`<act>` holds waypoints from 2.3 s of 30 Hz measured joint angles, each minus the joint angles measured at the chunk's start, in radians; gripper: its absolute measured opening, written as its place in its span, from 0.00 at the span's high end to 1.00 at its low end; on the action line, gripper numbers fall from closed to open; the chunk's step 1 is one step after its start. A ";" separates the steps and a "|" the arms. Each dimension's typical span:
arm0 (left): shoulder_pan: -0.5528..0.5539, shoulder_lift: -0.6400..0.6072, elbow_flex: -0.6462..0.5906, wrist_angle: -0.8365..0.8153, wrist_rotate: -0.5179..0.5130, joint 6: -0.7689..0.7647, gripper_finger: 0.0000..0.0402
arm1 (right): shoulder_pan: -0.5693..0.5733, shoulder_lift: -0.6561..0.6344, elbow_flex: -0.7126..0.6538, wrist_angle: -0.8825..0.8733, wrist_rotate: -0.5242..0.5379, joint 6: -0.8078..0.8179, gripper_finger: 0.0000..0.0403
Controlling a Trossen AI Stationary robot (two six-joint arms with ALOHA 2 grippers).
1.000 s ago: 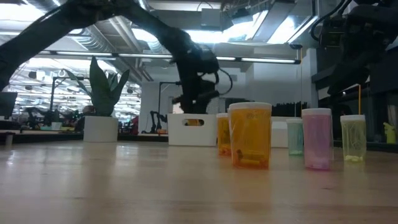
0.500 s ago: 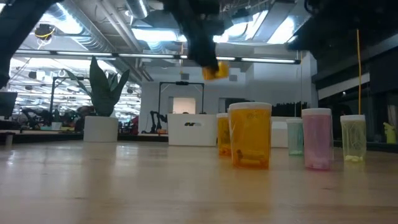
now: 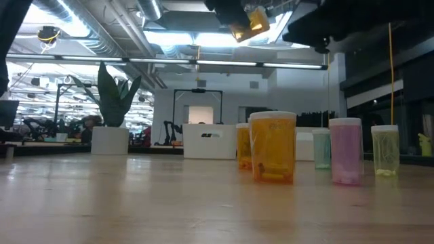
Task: Pick and place medicine bottles into bin by pill shape (circle, oval)
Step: Put the big orange capsule bottle into the right white bin
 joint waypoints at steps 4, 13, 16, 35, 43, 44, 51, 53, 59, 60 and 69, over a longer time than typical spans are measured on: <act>-0.002 0.000 0.000 0.023 0.049 -0.021 0.63 | -0.032 0.033 0.000 0.028 0.001 0.021 0.42; 0.000 0.004 0.000 0.050 0.089 -0.051 0.63 | -0.046 0.062 0.000 0.119 0.000 0.019 0.29; -0.003 0.016 0.000 0.073 0.090 -0.052 0.63 | -0.046 0.062 0.000 0.163 -0.030 -0.018 0.28; -0.042 0.082 -0.001 0.129 0.080 -0.073 0.63 | -0.045 0.066 0.000 0.182 -0.084 -0.017 0.36; -0.045 0.081 -0.001 0.135 0.020 -0.075 0.60 | -0.046 0.063 0.001 0.169 -0.107 0.030 0.49; -0.045 0.081 -0.001 0.136 0.019 -0.075 0.59 | -0.046 0.063 0.001 0.168 -0.107 0.031 0.49; -0.043 0.065 -0.001 0.112 -0.036 -0.075 0.52 | -0.047 0.063 0.002 0.171 -0.099 0.079 0.49; -0.039 0.043 -0.001 0.070 -0.067 -0.076 0.51 | -0.048 0.060 0.002 0.166 -0.097 0.093 0.49; -0.022 -0.039 -0.001 -0.005 -0.177 -0.093 0.49 | -0.045 0.041 0.001 0.114 -0.101 0.137 0.49; -0.019 -0.053 -0.001 -0.035 -0.197 -0.101 0.49 | -0.047 0.038 0.001 0.115 -0.097 0.138 0.49; 0.039 -0.163 -0.001 -0.277 -0.329 -0.210 0.50 | -0.176 0.019 0.166 -0.174 0.121 0.215 0.49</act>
